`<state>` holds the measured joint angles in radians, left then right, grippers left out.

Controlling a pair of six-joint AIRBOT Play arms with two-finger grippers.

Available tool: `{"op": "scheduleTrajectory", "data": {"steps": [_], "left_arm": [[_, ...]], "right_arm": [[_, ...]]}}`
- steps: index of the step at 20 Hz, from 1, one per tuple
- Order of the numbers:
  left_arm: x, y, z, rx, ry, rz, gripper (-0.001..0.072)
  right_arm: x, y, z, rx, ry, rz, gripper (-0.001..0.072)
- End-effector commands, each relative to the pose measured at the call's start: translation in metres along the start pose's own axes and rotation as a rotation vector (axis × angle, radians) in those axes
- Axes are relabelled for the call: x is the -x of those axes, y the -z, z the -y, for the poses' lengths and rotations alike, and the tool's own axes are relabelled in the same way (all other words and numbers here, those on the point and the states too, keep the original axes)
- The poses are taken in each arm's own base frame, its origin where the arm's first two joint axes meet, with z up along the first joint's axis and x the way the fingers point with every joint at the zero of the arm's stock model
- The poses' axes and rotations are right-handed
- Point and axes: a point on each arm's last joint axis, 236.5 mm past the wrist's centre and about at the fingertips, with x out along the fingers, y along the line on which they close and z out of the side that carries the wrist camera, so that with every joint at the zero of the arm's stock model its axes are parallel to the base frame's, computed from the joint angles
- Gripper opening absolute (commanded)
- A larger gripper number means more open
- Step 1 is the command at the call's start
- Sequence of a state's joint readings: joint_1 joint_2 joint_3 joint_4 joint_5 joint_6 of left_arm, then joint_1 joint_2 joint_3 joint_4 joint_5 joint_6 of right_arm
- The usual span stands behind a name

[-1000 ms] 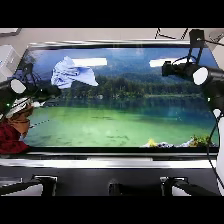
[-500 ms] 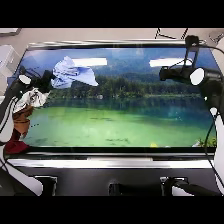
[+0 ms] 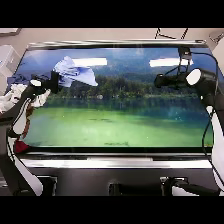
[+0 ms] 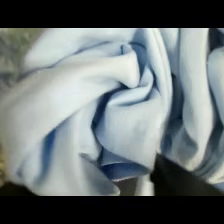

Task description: Fold the clothes and pants, and hang the long-sleeved shirts on hangers.

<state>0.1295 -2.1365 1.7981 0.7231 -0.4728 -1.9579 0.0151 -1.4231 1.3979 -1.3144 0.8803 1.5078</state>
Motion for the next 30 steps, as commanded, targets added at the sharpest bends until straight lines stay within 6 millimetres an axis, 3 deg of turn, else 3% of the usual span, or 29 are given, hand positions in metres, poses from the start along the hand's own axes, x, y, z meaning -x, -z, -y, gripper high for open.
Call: {"op": "scheduleTrajectory", "data": {"steps": [1, 2, 4, 6, 7, 8, 10, 12, 14, 16, 18, 21, 22, 23, 24, 25, 27, 28, 30], "left_arm": [[0.002, 0.011, 0.032, -0.071, 0.072, 0.016, 0.0022], [0.015, 0.019, 0.054, -0.227, 0.1, 0.007, 0.0021], [0.074, 0.048, 0.135, -0.759, 0.221, 0.013, 0.002], [0.169, 0.102, 0.213, -1.162, 0.373, -0.013, 0.0019], [0.219, 0.125, 0.241, -1.278, 0.414, 0.003, 0.0019], [0.27, 0.148, 0.264, -1.388, 0.443, 0.032, 0.0019], [0.349, 0.191, 0.283, -1.467, 0.482, 0.046, 0.0019], [0.393, 0.24, 0.266, -1.478, 0.499, -0.062, 0.0019], [0.398, 0.288, 0.226, -1.454, 0.475, -0.241, 0.002], [0.369, 0.339, 0.174, -1.407, 0.427, -0.422, 0.002], [0.322, 0.391, 0.121, -1.319, 0.373, -0.531, 0.002], [0.262, 0.483, 0.036, -1.195, 0.291, -0.678, 0.0049], [0.257, 0.512, 0.013, -1.169, 0.258, -0.764, 0.0404], [0.259, 0.534, -0.004, -1.134, 0.22, -0.867, 0.0696], [0.265, 0.538, -0.011, -1.159, 0.191, -0.945, 0.0712], [0.267, 0.524, -0.009, -1.218, 0.16, -0.975, 0.0712], [0.261, 0.449, 0.011, -1.327, 0.063, -0.916, 0.0712], [0.259, 0.398, 0.024, -1.335, 0.005, -0.85, 0.0712], [0.266, 0.315, 0.028, -1.227, -0.089, -0.788, 0.0711]], "right_arm": [[0.004, 0.008, -0.013, -0.026, -0.048, -0.035, 0.068], [0.009, 0.003, -0.012, -0.017, -0.041, -0.017, 0.0679], [0.034, -0.023, -0.004, 0.045, 0.018, 0.078, 0.0679], [0.079, -0.061, 0.002, 0.12, 0.09, 0.218, 0.0679], [0.104, -0.077, 0.002, 0.147, 0.116, 0.287, 0.0678], [0.132, -0.092, -0.002, 0.164, 0.127, 0.357, 0.0678], [0.181, -0.106, -0.013, 0.159, 0.116, 0.464, 0.0677], [0.217, -0.097, -0.02, 0.131, 0.105, 0.483, 0.0678], [0.237, -0.072, -0.023, 0.127, 0.105, 0.423, 0.0677], [0.244, -0.043, -0.022, 0.114, 0.108, 0.326, 0.0677], [0.241, -0.018, -0.017, 0.083, 0.12, 0.225, 0.0677], [0.23, -0.006, -0.013, 0.069, 0.129, 0.156, 0.0677], [0.224, -0.006, -0.012, 0.056, 0.129, 0.143, 0.0677], [0.217, -0.005, -0.01, 0.041, 0.13, 0.125, 0.0677], [0.208, 0.0, -0.008, 0.022, 0.131, 0.088, 0.0678], [0.198, 0.009, -0.008, 0.014, 0.127, 0.035, 0.0678], [0.173, 0.04, -0.011, -0.011, 0.098, -0.14, 0.0679], [0.158, 0.06, -0.016, -0.018, 0.062, -0.242, 0.068], [0.126, 0.096, -0.023, -0.024, -0.001, -0.385, 0.0683]]}}
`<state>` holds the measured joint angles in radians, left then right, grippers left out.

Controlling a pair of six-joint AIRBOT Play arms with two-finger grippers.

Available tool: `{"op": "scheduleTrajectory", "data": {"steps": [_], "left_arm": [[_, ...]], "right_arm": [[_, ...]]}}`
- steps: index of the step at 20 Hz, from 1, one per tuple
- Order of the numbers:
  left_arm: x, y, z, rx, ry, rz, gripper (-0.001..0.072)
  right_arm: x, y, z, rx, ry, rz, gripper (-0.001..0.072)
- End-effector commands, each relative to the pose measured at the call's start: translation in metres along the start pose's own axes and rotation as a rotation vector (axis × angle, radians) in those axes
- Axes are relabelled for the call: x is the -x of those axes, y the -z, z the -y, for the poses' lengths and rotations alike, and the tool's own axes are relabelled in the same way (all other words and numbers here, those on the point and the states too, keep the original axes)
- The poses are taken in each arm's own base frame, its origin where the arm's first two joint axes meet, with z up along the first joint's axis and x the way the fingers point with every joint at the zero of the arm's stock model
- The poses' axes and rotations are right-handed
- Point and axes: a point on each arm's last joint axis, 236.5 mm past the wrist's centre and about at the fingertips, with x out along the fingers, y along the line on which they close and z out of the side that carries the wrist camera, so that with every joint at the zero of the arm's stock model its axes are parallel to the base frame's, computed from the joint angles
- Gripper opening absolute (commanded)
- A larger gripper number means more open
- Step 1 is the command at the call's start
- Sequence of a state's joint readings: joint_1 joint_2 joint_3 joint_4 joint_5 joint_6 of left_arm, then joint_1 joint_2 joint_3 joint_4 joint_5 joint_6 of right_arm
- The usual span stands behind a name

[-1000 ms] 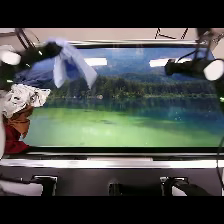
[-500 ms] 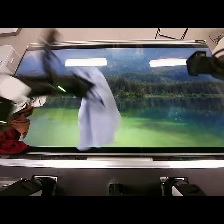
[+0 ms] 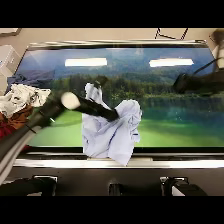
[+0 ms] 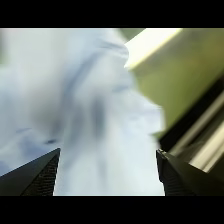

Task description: Fold the clothes and pants, and hang the long-sleeved shirts on hangers.

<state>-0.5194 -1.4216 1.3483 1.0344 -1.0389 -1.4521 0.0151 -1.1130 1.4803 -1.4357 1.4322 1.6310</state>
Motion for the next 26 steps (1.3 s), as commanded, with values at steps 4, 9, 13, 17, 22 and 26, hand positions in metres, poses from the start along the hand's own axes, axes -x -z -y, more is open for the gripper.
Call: {"op": "scheduleTrajectory", "data": {"steps": [4, 9, 13, 17, 22, 26], "left_arm": [[0.097, 0.108, -0.131, 0.39, -0.071, -0.318, 0.0711], [0.039, 0.213, -0.091, 0.606, 0.106, -0.42, 0.0711], [-0.001, 0.255, -0.063, 0.644, 0.143, -0.449, 0.0709], [-0.025, 0.257, -0.051, 0.632, 0.131, -0.419, 0.0709], [-0.052, 0.24, -0.058, 0.691, 0.061, -0.312, 0.0704], [-0.061, 0.231, -0.059, 0.686, 0.028, -0.26, 0.0022]], "right_arm": [[-0.116, 0.08, -0.013, -0.079, -0.12, -0.298, 0.0688], [-0.182, 0.112, -0.029, -0.211, -0.214, -0.4, 0.0687], [-0.196, 0.146, -0.037, -0.162, -0.275, -0.554, 0.0687], [-0.197, 0.157, -0.037, -0.15, -0.285, -0.606, 0.0687], [-0.195, 0.162, -0.04, -0.154, -0.296, -0.622, 0.0687], [-0.196, 0.193, -0.044, -0.181, -0.324, -0.697, 0.0687]]}}
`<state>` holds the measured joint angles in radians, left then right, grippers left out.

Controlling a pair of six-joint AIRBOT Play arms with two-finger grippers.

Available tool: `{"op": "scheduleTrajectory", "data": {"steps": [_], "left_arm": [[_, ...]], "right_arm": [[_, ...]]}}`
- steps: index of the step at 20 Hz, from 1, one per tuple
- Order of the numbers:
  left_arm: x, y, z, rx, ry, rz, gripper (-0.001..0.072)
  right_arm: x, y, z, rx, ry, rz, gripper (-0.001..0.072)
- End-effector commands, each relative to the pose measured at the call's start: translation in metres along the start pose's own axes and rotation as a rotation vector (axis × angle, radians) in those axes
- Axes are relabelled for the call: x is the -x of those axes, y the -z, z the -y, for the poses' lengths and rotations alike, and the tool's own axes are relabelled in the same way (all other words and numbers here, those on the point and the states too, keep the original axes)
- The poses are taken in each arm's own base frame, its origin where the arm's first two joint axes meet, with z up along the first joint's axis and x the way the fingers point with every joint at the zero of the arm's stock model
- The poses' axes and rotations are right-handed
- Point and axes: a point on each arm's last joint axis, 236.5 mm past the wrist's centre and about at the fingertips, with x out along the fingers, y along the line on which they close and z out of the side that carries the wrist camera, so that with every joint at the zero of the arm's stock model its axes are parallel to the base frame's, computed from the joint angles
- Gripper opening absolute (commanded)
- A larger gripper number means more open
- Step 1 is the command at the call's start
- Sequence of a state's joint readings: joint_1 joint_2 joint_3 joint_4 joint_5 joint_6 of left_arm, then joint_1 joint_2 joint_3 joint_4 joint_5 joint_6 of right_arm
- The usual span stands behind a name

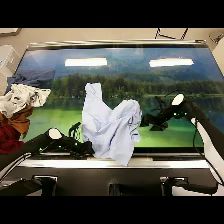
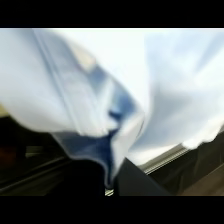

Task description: Fold the clothes and pants, and hang the long-sleeved shirts on hangers.

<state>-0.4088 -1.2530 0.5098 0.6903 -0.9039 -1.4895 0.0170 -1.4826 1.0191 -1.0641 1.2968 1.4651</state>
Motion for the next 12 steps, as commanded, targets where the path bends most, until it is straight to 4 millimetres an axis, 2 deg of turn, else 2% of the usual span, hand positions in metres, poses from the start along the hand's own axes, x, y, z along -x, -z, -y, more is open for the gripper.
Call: {"op": "scheduleTrajectory", "data": {"steps": [1, 3, 7, 9, 10, 11, 12], "left_arm": [[-0.003, -0.01, 0.007, -0.017, 0.002, 0.059, 0.0022], [0.003, -0.012, 0.011, -0.045, 0.006, 0.081, 0.002], [0.018, -0.014, 0.024, -0.093, 0.031, 0.128, 0.002], [0.025, -0.017, 0.031, -0.111, 0.046, 0.158, 0.002], [0.029, -0.019, 0.034, -0.12, 0.053, 0.177, 0.002], [0.033, -0.021, 0.038, -0.129, 0.06, 0.199, 0.002], [0.038, -0.024, 0.041, -0.138, 0.068, 0.22, 0.002]], "right_arm": [[-0.019, 0.02, 0.0, -0.016, -0.042, -0.054, 0.0687], [-0.029, 0.022, -0.006, -0.024, -0.092, -0.043, 0.0686], [-0.033, 0.011, -0.024, -0.064, -0.189, 0.014, 0.0678], [-0.039, 0.017, -0.03, -0.045, -0.183, -0.009, 0.0642], [-0.046, 0.023, -0.035, -0.025, -0.169, -0.029, 0.0595], [-0.053, 0.028, -0.04, 0.001, -0.151, -0.045, 0.0487], [-0.058, 0.032, -0.042, 0.035, -0.125, -0.052, 0.0279]]}}
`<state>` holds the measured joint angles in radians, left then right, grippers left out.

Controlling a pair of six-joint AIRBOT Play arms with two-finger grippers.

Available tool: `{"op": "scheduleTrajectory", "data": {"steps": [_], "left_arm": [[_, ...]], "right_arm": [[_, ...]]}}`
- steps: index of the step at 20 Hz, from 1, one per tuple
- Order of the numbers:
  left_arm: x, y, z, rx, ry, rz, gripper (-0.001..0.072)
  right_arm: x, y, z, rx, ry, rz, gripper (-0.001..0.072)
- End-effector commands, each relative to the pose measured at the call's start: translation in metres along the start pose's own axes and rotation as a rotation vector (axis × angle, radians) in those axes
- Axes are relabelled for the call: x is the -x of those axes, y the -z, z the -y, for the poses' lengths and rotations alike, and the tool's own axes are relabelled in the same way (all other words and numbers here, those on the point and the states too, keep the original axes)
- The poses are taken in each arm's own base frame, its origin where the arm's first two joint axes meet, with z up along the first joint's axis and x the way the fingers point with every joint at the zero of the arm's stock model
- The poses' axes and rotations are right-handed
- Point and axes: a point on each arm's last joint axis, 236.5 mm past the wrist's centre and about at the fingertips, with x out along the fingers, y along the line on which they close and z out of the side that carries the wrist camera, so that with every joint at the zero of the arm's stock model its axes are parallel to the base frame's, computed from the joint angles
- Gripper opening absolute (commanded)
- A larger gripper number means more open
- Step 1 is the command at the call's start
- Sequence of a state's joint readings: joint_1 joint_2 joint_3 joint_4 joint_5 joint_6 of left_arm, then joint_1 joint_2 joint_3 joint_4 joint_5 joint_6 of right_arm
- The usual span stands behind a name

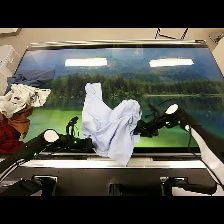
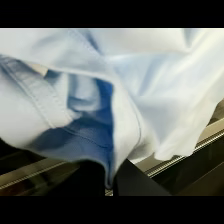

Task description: Fold the clothes and pants, and hang the long-sleeved shirts on hangers.

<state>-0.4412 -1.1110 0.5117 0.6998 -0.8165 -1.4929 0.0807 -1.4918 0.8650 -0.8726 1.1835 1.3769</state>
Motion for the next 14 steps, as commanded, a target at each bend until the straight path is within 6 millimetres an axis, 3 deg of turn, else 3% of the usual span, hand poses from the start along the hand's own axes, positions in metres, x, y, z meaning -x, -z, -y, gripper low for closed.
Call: {"op": "scheduleTrajectory", "data": {"steps": [1, 3, 4, 5, 6, 7, 8, 9, 10, 11, 12, 14], "left_arm": [[0.015, -0.013, 0.012, -0.038, 0.023, 0.075, 0.002], [0.039, -0.034, 0.019, -0.109, 0.011, 0.154, 0.0019], [0.062, -0.053, 0.027, -0.168, -0.002, 0.224, 0.0019], [0.099, -0.079, 0.041, -0.235, -0.013, 0.336, 0.0019], [0.151, -0.109, 0.062, -0.302, -0.021, 0.489, 0.0019], [0.213, -0.134, 0.087, -0.359, -0.025, 0.66, 0.0019], [0.292, -0.151, 0.116, -0.411, -0.02, 0.868, 0.002], [0.369, -0.155, 0.143, -0.451, -0.017, 1.071, 0.002], [0.448, -0.147, 0.168, -0.489, -0.021, 1.284, 0.002], [0.508, -0.129, 0.187, -0.505, -0.008, 1.448, 0.002], [0.556, -0.105, 0.205, -0.509, 0.016, 1.575, 0.002], [0.603, -0.059, 0.234, -0.557, 0.052, 1.706, 0.002]], "right_arm": [[-0.017, 0.01, -0.011, 0.058, 0.032, -0.028, 0.0047], [-0.005, 0.004, -0.013, 0.08, 0.044, -0.002, 0.0049], [0.012, -0.006, -0.017, 0.119, 0.061, 0.041, 0.0049], [0.04, -0.023, -0.025, 0.173, 0.09, 0.125, 0.0049], [0.08, -0.044, -0.033, 0.213, 0.126, 0.245, 0.0049], [0.134, -0.066, -0.044, 0.235, 0.168, 0.403, 0.0049], [0.205, -0.084, -0.06, 0.26, 0.213, 0.61, 0.0049], [0.284, -0.09, -0.082, 0.308, 0.251, 0.835, 0.0049], [0.358, -0.082, -0.107, 0.358, 0.278, 1.049, 0.005], [0.424, -0.059, -0.133, 0.408, 0.294, 1.247, 0.005], [0.478, -0.025, -0.161, 0.46, 0.293, 1.425, 0.005], [0.537, 0.046, -0.203, 0.549, 0.264, 1.663, 0.005]]}}
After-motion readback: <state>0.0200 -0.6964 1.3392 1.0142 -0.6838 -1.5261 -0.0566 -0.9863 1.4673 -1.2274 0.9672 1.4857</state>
